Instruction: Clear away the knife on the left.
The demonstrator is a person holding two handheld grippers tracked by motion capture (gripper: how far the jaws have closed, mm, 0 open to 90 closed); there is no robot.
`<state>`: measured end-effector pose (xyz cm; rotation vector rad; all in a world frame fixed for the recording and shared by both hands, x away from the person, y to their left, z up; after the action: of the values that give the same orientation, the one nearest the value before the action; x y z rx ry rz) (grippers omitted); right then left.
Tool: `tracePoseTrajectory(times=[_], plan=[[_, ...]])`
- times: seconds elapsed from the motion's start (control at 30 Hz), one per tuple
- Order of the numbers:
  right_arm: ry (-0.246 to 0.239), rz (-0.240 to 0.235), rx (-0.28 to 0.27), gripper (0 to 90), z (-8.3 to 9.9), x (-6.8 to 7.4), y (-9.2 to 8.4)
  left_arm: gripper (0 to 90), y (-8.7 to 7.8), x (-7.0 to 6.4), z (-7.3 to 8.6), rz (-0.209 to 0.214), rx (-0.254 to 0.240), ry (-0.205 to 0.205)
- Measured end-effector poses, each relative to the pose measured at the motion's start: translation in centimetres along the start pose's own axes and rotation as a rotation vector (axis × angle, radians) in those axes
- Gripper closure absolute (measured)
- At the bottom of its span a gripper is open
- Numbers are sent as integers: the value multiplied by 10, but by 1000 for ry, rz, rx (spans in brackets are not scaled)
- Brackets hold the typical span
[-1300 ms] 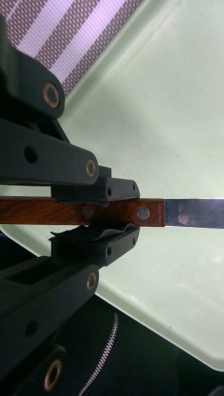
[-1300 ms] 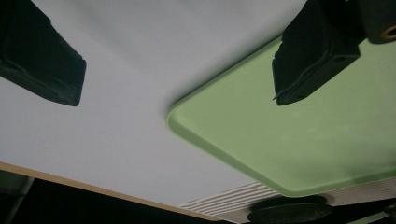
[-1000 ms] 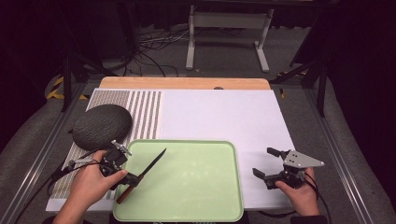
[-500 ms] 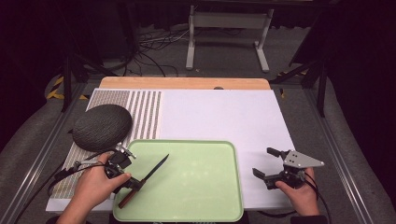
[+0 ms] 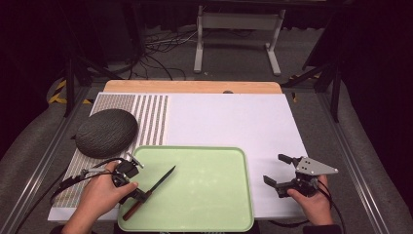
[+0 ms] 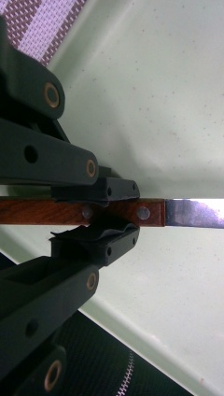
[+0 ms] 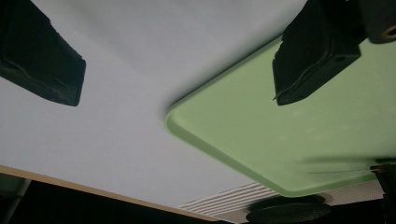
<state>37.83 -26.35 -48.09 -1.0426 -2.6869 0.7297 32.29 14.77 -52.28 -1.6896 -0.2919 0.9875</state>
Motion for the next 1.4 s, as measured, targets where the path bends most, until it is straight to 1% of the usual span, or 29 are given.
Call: tracePoseTrajectory(times=[0.1,0.23,0.43,0.53,0.6,0.8,0.83,0.87,0.9,0.93,1.0,1.03,1.07,1.1,1.17,1.2,1.3,1.4], plan=[[0,-1,1,32,0,0,0,776,1,0,0,-1,-3,-5],[-1,2,3,33,0,0,0,776,1,0,1,-5,8,0],[-2,3,-1,33,0,0,0,776,4,1,2,-5,21,-10],[-2,2,1,33,0,0,0,776,5,2,2,-13,27,-12],[-1,2,3,33,1,0,0,775,6,3,3,-26,33,-21],[-1,2,2,33,1,-1,0,772,6,2,5,-24,45,-21],[-1,0,5,33,2,0,0,751,5,1,5,-17,47,-16],[-1,1,7,33,2,-1,0,696,5,1,5,-17,47,-16],[-1,1,7,33,2,-1,0,696,4,0,4,-9,36,-11],[-2,1,6,33,2,0,0,594,2,-3,4,0,25,2],[-1,0,5,33,2,0,0,520,-1,-4,3,5,16,16],[-2,0,5,33,2,0,0,488,-2,-4,2,-3,3,24],[-2,1,6,33,2,-1,0,432,-3,-4,1,-11,-14,33],[-1,1,6,33,2,-1,0,351,-5,-4,-1,-27,-33,42],[-1,1,7,33,2,-1,0,174,-7,-1,-5,-84,-59,105],[-2,1,7,33,2,-1,0,133,-8,-1,-6,-89,-72,125],[-2,2,10,32,3,-1,1,82,-11,-4,-12,-99,-131,192],[-1,3,12,32,4,-1,1,85,-10,-8,-15,-103,-161,263]])
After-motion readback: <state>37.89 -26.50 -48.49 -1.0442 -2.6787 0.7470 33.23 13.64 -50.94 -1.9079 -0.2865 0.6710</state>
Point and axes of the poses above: each handheld gripper's, and its own axes: y roughly forward along the jaws, z roughly out of its underside, x roughly to its left, the point moved 10 cm from there along y, roughly forward along the jaws, and after that the axes turned 8 degrees about x, right-handed, at the moved point
